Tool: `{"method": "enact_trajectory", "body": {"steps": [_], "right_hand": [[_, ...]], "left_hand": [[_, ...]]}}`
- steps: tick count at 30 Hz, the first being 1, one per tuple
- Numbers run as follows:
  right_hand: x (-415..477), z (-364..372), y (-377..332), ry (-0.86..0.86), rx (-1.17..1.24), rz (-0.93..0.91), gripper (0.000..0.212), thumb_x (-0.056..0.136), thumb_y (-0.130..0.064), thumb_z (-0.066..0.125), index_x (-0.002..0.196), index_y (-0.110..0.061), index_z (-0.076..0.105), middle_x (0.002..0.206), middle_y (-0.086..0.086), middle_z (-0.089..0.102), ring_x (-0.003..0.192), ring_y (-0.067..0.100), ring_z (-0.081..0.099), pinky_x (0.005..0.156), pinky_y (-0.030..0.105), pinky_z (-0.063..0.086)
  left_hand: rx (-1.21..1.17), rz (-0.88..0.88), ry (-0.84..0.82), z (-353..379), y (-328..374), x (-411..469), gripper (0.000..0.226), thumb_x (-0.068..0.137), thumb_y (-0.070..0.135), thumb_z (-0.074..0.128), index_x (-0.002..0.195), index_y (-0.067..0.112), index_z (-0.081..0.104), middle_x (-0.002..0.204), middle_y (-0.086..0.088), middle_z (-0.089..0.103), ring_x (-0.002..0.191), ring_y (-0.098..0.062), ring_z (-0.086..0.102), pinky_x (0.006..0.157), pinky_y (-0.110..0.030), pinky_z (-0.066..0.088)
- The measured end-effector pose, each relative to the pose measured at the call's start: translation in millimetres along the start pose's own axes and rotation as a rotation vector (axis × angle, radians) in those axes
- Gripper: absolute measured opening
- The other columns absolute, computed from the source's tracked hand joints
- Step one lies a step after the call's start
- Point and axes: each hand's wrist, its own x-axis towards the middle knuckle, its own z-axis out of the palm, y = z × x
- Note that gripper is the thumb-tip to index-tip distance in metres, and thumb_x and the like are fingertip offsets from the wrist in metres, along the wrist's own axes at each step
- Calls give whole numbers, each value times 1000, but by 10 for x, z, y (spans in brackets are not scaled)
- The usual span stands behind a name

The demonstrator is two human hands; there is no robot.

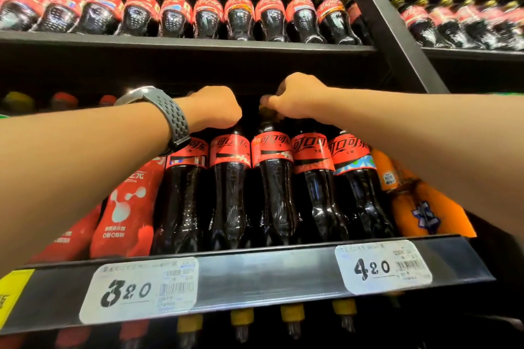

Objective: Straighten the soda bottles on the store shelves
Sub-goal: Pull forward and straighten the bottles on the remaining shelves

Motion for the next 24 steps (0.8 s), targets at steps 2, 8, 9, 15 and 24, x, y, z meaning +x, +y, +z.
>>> {"method": "enact_trajectory", "body": {"steps": [2,8,9,15,24], "right_hand": [[37,-108,94,70,-6,26,43,85,-48,58,108,-12,66,106,9,68,100,28,62,83,31,51],[-44,-273,369,86,-281,98,20,82,-21,58,96,-7,63,104,14,65,88,32,61,64,28,41],[-59,-267,410,76,-326,98,19,84,-20,58,97,-7,63,105,14,65,91,32,62,64,28,41],[-97,-215,560,-43,-461,48,28,91,-24,53,106,-2,63,113,15,64,104,34,61,70,30,45],[-241,-190,545,-210,-694,-65,26,93,-15,47,112,-3,62,114,12,63,103,29,62,70,31,44]], "left_hand": [[50,22,-36,-25,50,-10,25,96,19,46,96,-2,60,96,-17,61,84,-31,56,66,-33,41],[89,-8,-47,20,123,-24,30,98,18,43,104,-6,60,109,-22,62,99,-37,59,74,-35,42],[82,-16,-43,13,131,-18,31,97,18,43,105,-6,60,111,-23,62,101,-37,58,76,-36,43],[-12,32,97,-58,375,56,37,95,32,44,108,1,61,116,-23,60,106,-41,55,81,-36,43],[35,173,32,196,1054,276,33,90,35,50,100,7,64,112,-18,65,103,-37,60,72,-32,44]]}}
